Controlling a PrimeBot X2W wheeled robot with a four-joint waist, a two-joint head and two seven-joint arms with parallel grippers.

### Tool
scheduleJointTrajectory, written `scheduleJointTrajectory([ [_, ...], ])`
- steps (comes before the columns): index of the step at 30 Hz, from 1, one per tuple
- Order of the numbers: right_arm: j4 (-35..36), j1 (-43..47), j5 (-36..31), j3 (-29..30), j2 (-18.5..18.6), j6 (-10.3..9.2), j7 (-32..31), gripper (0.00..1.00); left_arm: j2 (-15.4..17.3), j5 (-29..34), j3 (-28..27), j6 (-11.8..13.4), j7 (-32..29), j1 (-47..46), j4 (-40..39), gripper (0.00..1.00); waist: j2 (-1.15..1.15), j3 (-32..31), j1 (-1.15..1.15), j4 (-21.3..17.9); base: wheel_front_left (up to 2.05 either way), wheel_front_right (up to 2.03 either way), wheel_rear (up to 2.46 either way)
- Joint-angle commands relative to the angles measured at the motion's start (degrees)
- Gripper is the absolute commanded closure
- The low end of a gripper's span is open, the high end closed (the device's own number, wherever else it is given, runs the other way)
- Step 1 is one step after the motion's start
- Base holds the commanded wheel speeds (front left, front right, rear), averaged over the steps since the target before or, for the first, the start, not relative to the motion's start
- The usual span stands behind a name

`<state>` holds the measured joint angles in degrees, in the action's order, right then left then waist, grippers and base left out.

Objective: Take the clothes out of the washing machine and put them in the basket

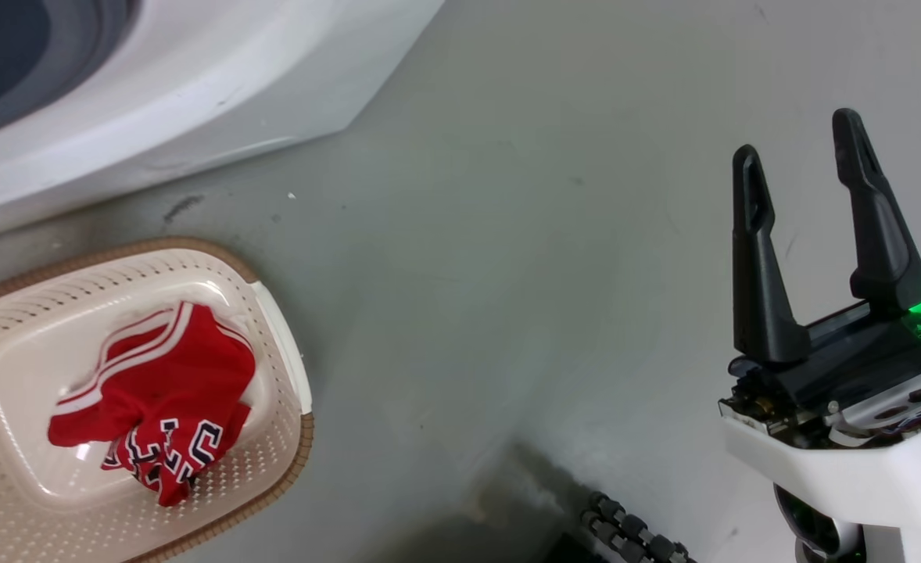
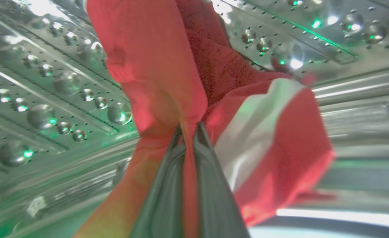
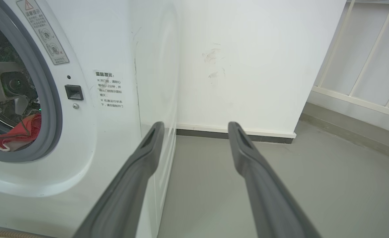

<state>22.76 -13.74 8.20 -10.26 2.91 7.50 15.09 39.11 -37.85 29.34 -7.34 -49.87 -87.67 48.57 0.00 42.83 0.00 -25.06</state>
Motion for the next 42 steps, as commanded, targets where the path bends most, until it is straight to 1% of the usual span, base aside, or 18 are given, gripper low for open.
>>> scheduleJointTrajectory([
  [1,-0.1,0.5,-0.4,-0.1,-0.1,-0.02,0.1,0.0,0.2,-0.9,0.6,-0.1,0.9,1.7,-0.5,1.0,0.0,-1.6,0.0,0.7,0.0,0.0,0.0],
  [4,-0.5,1.3,-1.0,-0.1,-0.1,-0.02,0.1,0.0,0.4,-3.9,1.9,-0.1,3.0,4.9,-2.2,1.0,0.0,-3.6,0.0,1.4,0.0,0.0,0.0],
  [10,-1.4,2.8,-2.3,-0.5,0.0,-0.02,0.1,0.0,2.4,-9.5,5.2,-0.1,7.5,11.7,-5.9,1.0,0.0,-7.8,0.0,2.6,0.0,0.0,0.0],
  [13,-1.7,3.3,-2.9,-0.7,0.0,-0.02,0.1,0.0,3.0,-11.1,6.3,-0.1,9.0,14.2,-7.1,1.0,0.0,-9.3,0.0,3.1,0.0,0.0,0.0],
  [14,-1.9,4.0,-3.3,-0.8,-0.1,-0.02,0.1,0.0,3.6,-12.7,7.1,-0.1,10.3,16.6,-8.3,1.0,0.0,-10.8,0.0,3.6,0.0,0.0,0.0],
  [18,-2.4,5.1,-4.4,-0.9,0.0,-0.02,0.1,0.0,4.7,-14.9,9.4,-0.1,13.0,21.3,-11.3,1.0,0.0,-13.7,0.0,4.5,0.0,0.0,0.0],
  [20,-2.6,5.4,-4.6,-1.0,-0.1,-0.02,0.1,0.0,4.8,-15.4,10.0,-0.1,13.6,22.4,-12.0,1.0,0.0,-14.3,0.0,4.8,0.0,0.0,0.0],
  [27,-3.6,7.5,-5.9,-1.4,0.0,-0.02,0.1,0.0,6.8,-16.1,13.9,-0.1,17.3,28.5,-17.5,1.0,0.0,-19.5,0.0,6.1,0.0,0.0,0.0],
  [33,-4.5,10.3,-6.9,-1.6,0.0,-0.02,0.1,0.0,8.4,-15.4,15.9,0.1,19.2,32.8,-24.2,1.0,0.0,-24.5,0.0,7.4,0.0,0.0,0.0],
  [38,-5.2,12.2,-7.8,-1.8,0.0,-0.02,0.1,0.0,9.6,-14.8,17.2,1.4,19.2,36.2,-31.1,1.0,0.0,-27.7,0.0,8.2,0.0,0.0,0.0],
  [39,-5.5,13.0,-8.0,-1.8,0.0,-0.02,0.1,0.0,10.0,-15.0,17.7,2.0,19.0,37.7,-34.0,1.0,0.0,-28.9,0.0,8.4,0.0,0.0,0.0],
  [42,-5.6,13.9,-8.4,-1.8,-0.1,-0.02,0.1,0.0,10.9,-14.7,18.3,3.1,18.9,39.6,-38.2,1.0,0.0,-30.1,0.0,8.6,0.0,0.0,0.0],
])
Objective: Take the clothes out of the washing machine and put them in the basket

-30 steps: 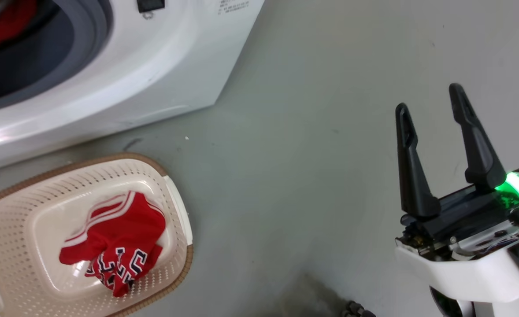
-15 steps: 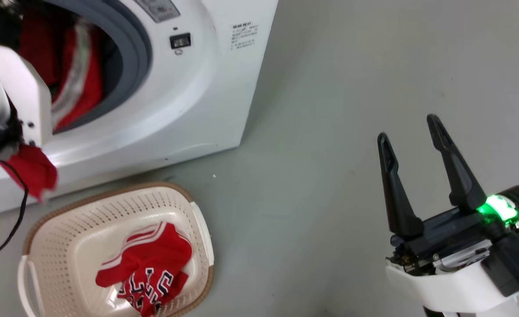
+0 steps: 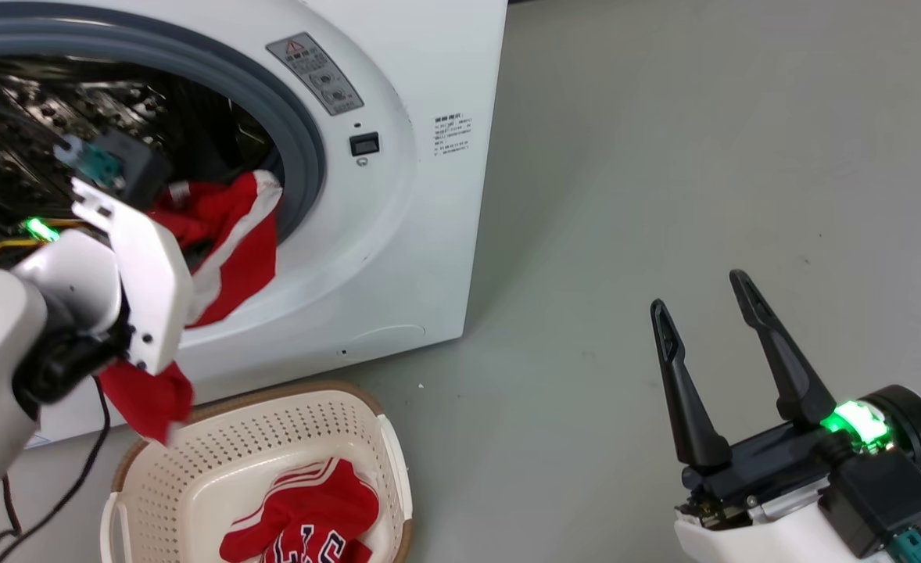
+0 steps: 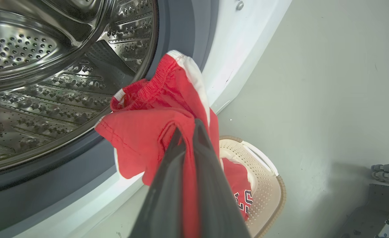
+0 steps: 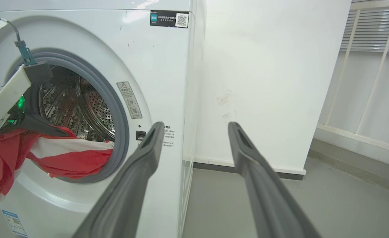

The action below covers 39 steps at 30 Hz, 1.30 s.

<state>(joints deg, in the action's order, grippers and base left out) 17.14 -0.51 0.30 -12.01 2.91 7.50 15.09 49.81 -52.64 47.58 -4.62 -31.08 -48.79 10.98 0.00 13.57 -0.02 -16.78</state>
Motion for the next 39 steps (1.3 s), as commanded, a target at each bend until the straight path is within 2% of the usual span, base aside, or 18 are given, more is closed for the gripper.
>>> scheduleJointTrajectory([
  [1,-0.1,0.9,-0.6,-0.1,0.0,-0.02,0.1,0.0,0.5,0.3,0.3,0.8,0.0,1.4,-2.0,1.0,0.0,-1.1,0.02,0.3,0.0,0.0,0.0],
  [8,-0.2,1.4,-1.0,-0.4,-0.1,-0.02,0.1,0.0,0.2,-0.2,2.5,2.6,-0.1,5.9,-7.0,1.0,0.0,-1.1,0.02,0.2,0.0,0.0,0.0],
  [16,0.2,-1.0,-0.7,-0.4,-0.1,-0.02,0.1,0.0,-2.0,0.8,5.4,2.4,0.3,9.1,-3.3,1.0,0.0,2.5,0.02,-1.7,0.0,0.0,0.0],
  [27,1.0,-4.1,0.8,-0.2,-0.1,-0.02,0.1,0.0,-7.2,1.1,8.6,0.5,1.8,10.8,10.3,1.0,0.0,9.7,0.02,-4.8,0.0,0.0,0.0],
  [39,2.7,-8.1,2.5,0.7,-0.1,-0.02,0.1,0.0,-14.3,0.7,9.6,-1.7,4.5,6.4,28.8,1.0,0.0,19.7,0.02,-7.0,0.0,0.0,0.0],
])
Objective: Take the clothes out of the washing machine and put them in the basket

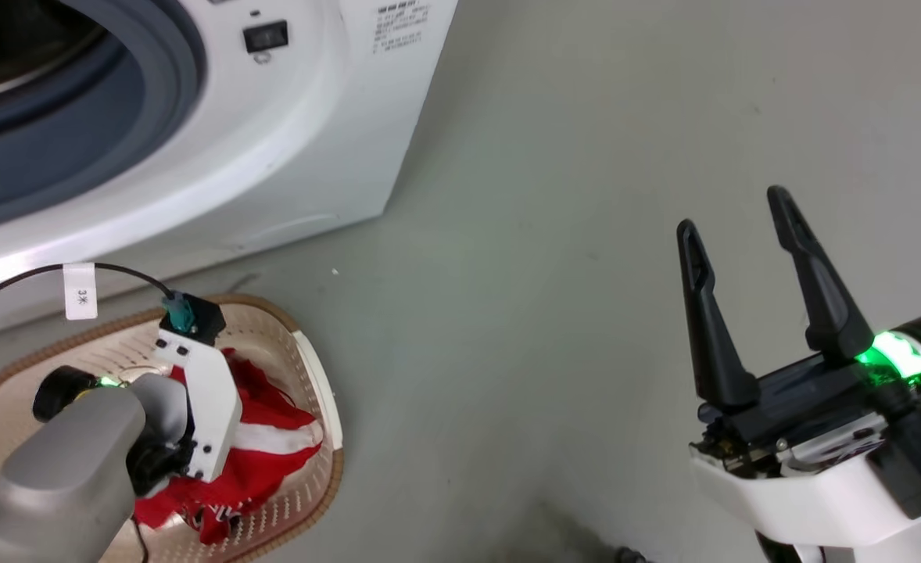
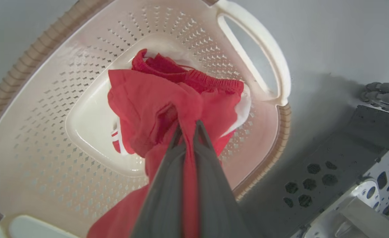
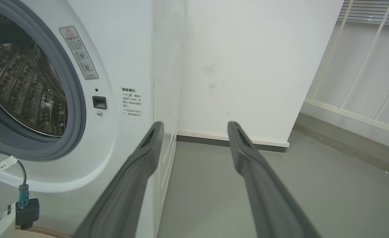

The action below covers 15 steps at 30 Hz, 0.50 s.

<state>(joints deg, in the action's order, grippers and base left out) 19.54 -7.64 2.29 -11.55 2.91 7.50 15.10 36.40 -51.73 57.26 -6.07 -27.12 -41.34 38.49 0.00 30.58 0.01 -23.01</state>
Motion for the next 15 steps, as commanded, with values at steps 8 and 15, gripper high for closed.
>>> scheduleJointTrajectory([
  [8,1.7,-3.3,1.8,0.8,-0.1,-0.02,0.1,0.0,-4.5,1.5,1.3,-0.9,3.3,-4.9,12.7,1.0,0.0,7.9,-0.01,-1.6,0.0,0.0,0.0],
  [15,2.5,-4.4,2.7,1.5,-0.1,-0.02,0.1,0.0,-7.5,3.4,3.2,-1.1,6.4,-7.6,20.4,1.0,0.0,10.7,-0.01,-1.4,0.0,0.0,0.0],
])
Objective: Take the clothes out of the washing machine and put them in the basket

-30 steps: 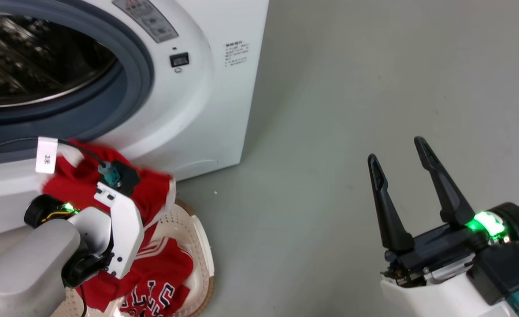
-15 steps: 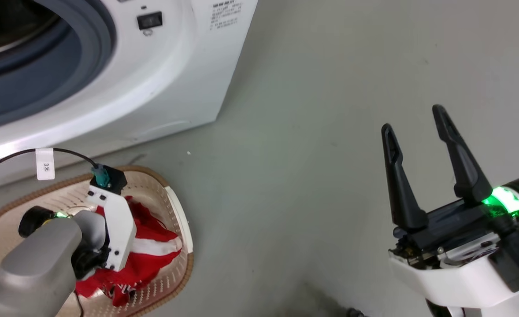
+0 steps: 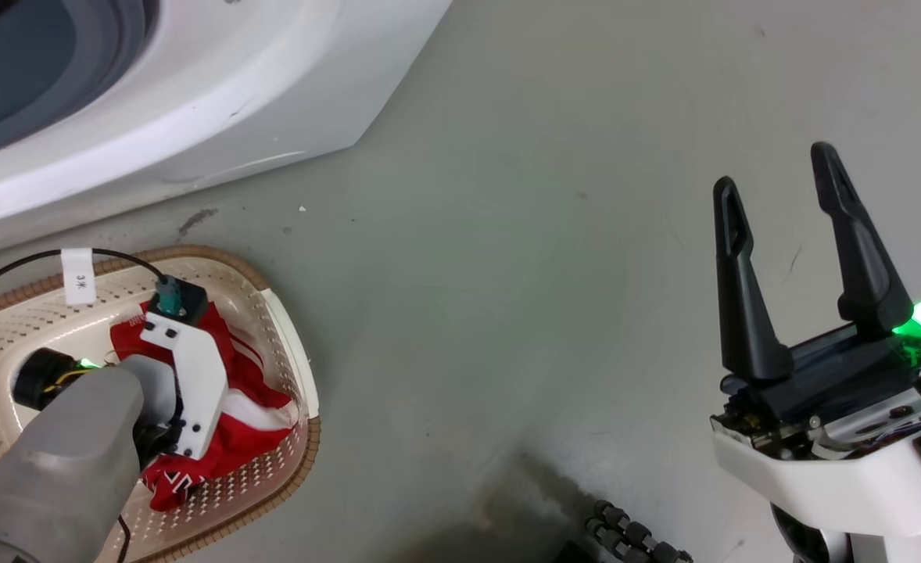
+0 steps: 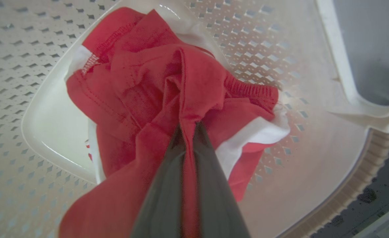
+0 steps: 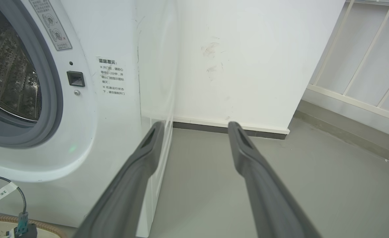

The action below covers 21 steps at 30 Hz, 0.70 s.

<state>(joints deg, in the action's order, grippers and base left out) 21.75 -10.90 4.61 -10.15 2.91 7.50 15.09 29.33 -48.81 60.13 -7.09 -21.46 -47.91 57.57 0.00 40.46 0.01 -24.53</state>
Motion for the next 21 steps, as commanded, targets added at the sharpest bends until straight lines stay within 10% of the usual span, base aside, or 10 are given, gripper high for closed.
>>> scheduleJointTrajectory([
  [1,0.3,-1.2,0.3,0.1,-0.1,-0.02,0.1,0.0,-0.4,0.5,0.3,-0.1,0.7,-1.0,1.3,1.0,0.0,0.8,-0.01,0.1,0.0,0.0,0.0],
  [10,0.4,-2.2,0.7,0.4,-0.1,-0.02,0.1,0.0,-3.8,1.9,2.4,-0.2,4.1,-3.2,8.3,1.0,0.0,2.2,-0.01,0.4,0.0,0.0,0.0],
  [11,0.3,-2.1,0.7,0.4,-0.1,-0.02,0.1,0.0,-4.1,1.5,2.2,-0.3,4.4,-3.2,8.7,0.83,0.0,2.0,-0.01,0.5,0.0,0.0,0.0],
  [12,0.1,-2.1,0.6,0.4,-0.1,-0.02,0.1,0.0,-4.5,1.4,2.3,-0.3,4.9,-3.1,9.1,0.0,0.0,1.8,-0.01,0.6,0.0,0.0,0.0],
  [21,-1.1,-0.3,-0.8,-0.3,-0.1,-0.02,0.1,0.0,-7.0,0.8,4.6,-0.3,9.4,-0.9,9.3,0.0,0.0,-3.9,-0.01,1.9,0.0,0.0,0.0],
])
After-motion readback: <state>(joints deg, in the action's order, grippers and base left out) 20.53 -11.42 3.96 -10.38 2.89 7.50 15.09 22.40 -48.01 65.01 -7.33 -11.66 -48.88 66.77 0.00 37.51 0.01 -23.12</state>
